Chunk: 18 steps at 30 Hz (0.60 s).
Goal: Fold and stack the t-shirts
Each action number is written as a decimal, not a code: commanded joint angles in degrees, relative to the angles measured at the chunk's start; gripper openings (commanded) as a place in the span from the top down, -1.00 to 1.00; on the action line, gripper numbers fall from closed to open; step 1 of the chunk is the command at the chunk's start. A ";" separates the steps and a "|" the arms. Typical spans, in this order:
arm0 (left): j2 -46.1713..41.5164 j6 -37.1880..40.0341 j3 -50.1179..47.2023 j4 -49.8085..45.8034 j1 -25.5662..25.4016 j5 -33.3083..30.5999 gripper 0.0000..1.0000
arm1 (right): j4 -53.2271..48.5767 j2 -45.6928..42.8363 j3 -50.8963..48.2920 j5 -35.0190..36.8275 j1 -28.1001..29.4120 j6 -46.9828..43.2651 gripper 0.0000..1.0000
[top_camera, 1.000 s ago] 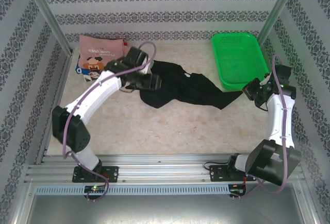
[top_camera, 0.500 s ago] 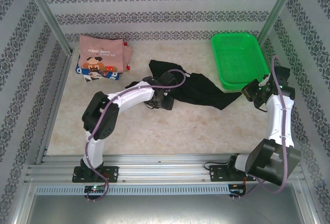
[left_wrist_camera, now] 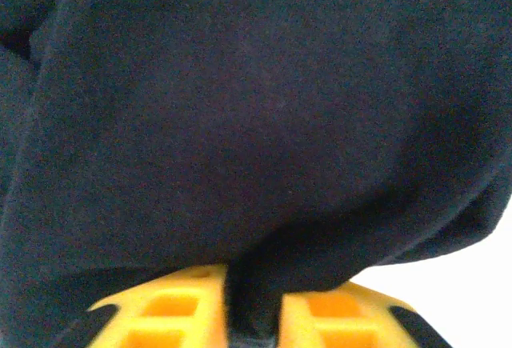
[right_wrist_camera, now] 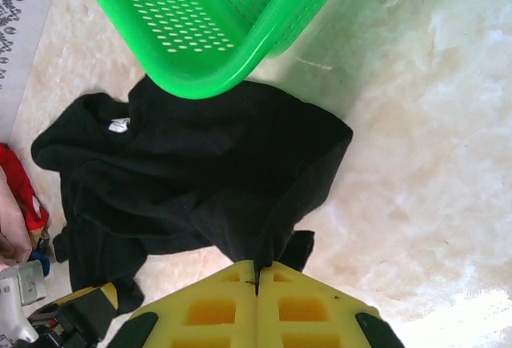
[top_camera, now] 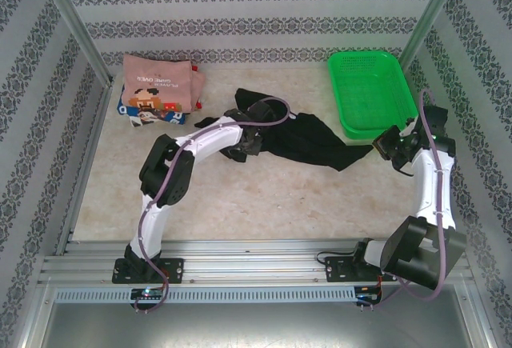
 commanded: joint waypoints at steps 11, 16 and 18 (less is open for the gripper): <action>-14.27 8.02 -10.59 -9.95 5.88 30.33 0.86 | 0.87 -1.76 -1.30 -0.68 0.62 -0.29 1.00; -14.05 13.53 -14.53 -17.79 8.74 41.37 0.93 | 1.16 -1.77 -1.85 -0.94 0.79 -0.11 1.00; -10.79 15.87 -13.63 -21.12 8.62 39.56 0.93 | 1.25 -1.46 -1.70 -1.10 1.05 0.05 1.00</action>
